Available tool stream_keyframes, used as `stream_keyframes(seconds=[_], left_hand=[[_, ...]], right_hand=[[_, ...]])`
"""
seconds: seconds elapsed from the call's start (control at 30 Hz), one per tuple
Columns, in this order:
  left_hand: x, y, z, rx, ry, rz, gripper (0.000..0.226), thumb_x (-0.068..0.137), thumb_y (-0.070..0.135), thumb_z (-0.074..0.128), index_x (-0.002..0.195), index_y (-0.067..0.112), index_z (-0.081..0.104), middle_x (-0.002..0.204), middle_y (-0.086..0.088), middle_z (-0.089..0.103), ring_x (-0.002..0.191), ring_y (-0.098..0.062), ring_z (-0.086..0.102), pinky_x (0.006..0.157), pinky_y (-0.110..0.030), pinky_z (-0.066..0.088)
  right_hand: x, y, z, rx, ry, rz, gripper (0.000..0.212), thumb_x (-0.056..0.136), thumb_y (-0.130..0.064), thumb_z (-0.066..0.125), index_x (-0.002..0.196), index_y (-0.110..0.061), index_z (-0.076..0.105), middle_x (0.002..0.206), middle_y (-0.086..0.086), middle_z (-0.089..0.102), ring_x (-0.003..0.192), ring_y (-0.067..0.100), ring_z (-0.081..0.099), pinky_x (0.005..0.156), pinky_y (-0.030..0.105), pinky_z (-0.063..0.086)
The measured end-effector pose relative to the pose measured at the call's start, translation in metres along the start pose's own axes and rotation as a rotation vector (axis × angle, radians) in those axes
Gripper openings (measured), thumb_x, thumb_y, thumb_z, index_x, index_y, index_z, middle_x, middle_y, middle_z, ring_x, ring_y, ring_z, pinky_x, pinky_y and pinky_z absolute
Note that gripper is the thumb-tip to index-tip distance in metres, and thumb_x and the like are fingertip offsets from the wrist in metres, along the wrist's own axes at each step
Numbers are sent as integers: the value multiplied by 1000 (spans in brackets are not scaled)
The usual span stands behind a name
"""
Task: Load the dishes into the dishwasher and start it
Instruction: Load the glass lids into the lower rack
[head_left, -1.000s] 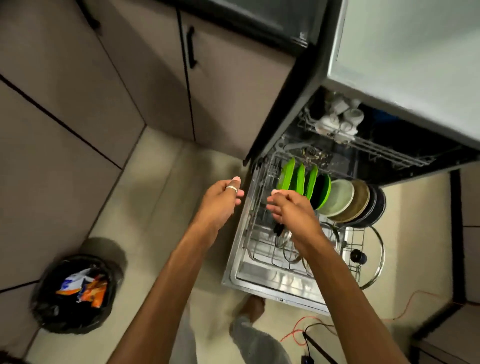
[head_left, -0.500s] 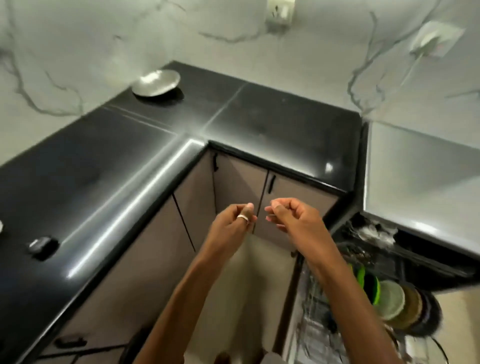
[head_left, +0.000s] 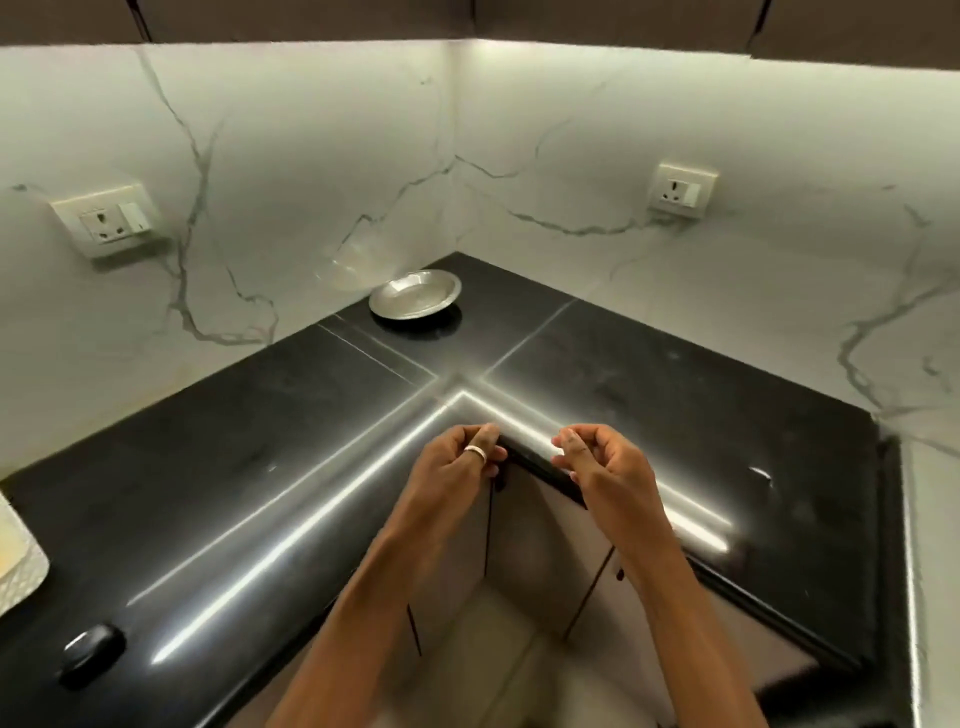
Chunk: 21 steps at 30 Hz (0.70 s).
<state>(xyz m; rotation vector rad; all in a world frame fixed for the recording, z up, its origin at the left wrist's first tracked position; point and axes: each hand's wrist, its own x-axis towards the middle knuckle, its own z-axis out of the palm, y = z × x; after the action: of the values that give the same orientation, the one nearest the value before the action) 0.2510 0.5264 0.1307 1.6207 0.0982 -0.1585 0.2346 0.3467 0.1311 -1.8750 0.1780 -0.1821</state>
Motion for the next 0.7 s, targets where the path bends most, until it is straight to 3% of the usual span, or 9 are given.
stream_keyframes(seconds=[0.17,0.37,0.53,0.6,0.7], left_hand=[[59,6,-2,-44,89,-10,22,104,31,52,106,17,69,94,-1,73,79,-4,63,62,-10,46],[129,-26,-17,-65,188,-186,19,103,33,53,109,24,69,97,1,74,86,-10,65,77,-27,46],[218,-46,-43,-31,236,-201,18,103,28,53,107,19,68,87,6,70,76,-7,57,69,-22,43],[265,-54,-57,54,256,-180,19,102,31,55,103,19,69,86,7,71,77,-10,61,70,-23,48],[343,-62,-80,379,274,-147,26,97,45,56,99,22,68,94,5,73,93,-20,68,88,-37,53]], right_hand=[[76,5,8,-151,-80,-98,10,99,-38,60,95,-33,68,84,-14,72,82,-5,65,67,12,46],[153,26,37,-202,-158,-22,12,97,-37,62,91,-31,70,81,-13,72,74,-3,64,66,17,43],[229,31,80,-296,-242,31,16,97,-40,60,93,-28,69,79,-15,66,73,-2,59,62,19,40],[262,31,102,-333,-255,46,16,97,-42,60,96,-28,69,81,-16,65,75,0,59,61,19,40],[307,30,132,-373,-268,53,17,96,-43,59,99,-29,68,90,-13,67,85,4,62,67,21,43]])
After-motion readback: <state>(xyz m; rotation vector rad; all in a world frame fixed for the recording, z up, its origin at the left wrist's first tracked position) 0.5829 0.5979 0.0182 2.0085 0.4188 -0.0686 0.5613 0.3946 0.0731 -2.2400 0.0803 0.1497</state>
